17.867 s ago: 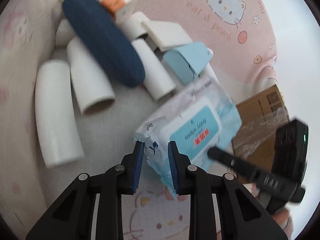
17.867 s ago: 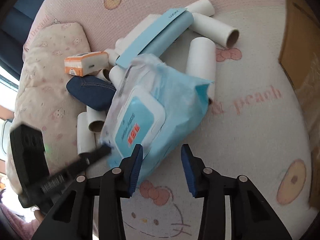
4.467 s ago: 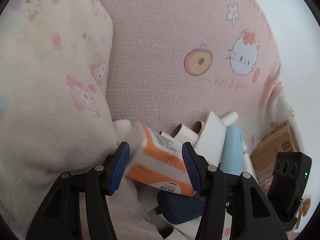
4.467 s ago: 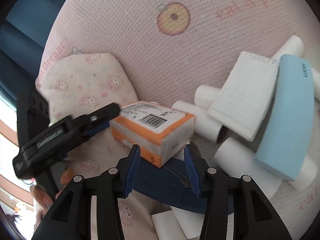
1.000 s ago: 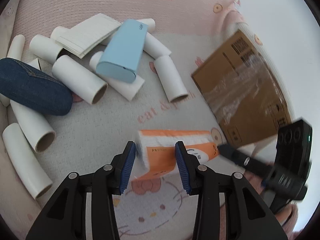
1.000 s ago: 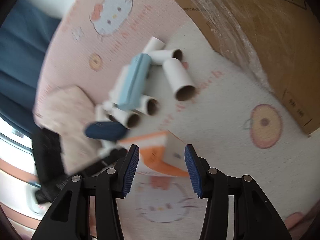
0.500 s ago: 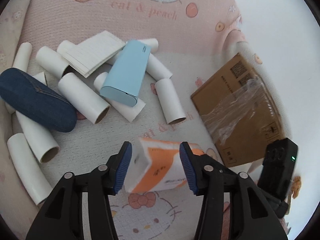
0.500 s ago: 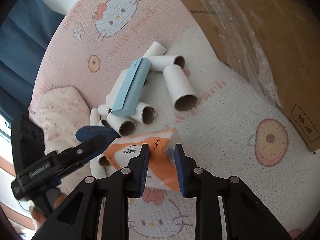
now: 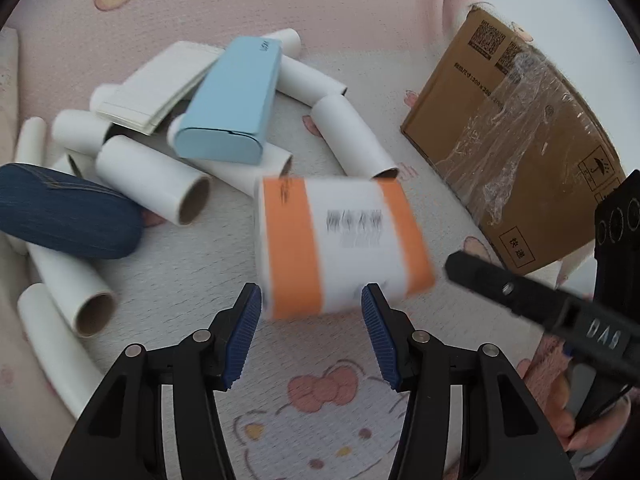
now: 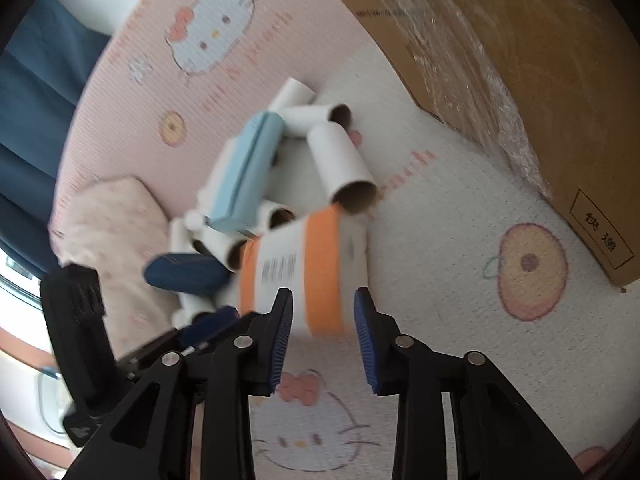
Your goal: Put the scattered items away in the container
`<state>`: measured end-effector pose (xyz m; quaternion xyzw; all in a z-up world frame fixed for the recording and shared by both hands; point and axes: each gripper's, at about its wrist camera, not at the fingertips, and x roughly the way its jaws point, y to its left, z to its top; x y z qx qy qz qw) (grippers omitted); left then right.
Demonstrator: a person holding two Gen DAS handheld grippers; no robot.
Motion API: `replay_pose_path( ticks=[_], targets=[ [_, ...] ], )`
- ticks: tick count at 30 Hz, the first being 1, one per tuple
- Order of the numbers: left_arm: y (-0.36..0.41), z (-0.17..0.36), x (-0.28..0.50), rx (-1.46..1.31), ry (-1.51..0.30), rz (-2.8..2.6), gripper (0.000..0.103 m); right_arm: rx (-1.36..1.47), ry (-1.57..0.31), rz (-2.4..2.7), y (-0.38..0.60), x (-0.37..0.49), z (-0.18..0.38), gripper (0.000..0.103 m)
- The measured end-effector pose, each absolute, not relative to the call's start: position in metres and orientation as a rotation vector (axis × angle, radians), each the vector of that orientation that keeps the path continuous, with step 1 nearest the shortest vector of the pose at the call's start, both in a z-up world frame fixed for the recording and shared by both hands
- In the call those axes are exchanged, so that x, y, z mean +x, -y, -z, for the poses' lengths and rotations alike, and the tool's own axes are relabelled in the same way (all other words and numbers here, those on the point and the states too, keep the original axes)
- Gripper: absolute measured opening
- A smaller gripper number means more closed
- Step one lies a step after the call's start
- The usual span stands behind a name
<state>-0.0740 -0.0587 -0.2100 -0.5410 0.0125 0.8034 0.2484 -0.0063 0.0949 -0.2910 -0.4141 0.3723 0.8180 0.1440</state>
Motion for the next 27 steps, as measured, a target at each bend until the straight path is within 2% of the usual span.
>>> replay_pose_path(
  ticks=[3, 7, 17, 21, 27],
  targets=[
    [0.060, 0.207, -0.076, -1.466, -0.013, -2.186, 0.057, -1.219, -1.088, -2.348, -0.097, -0.011, 0.296, 0.033],
    [0.066, 0.209, -0.084, -1.508, 0.064, -2.169, 0.057, -1.193, -1.117, -2.329, -0.107, -0.020, 0.300, 0.048],
    [0.082, 0.233, -0.098, -1.562, 0.384, -2.154, 0.055, -1.229, -1.172, -2.342, -0.112, -0.038, 0.314, 0.048],
    [0.085, 0.231, -0.092, -1.550, 0.408, -2.170, 0.048, -1.246, -1.041, -2.369, -0.106, -0.041, 0.312, 0.036],
    [0.087, 0.212, -0.081, -1.509, 0.384, -2.189, 0.047, -1.246, -0.980, -2.397, -0.096, -0.039, 0.300, 0.036]
  ],
)
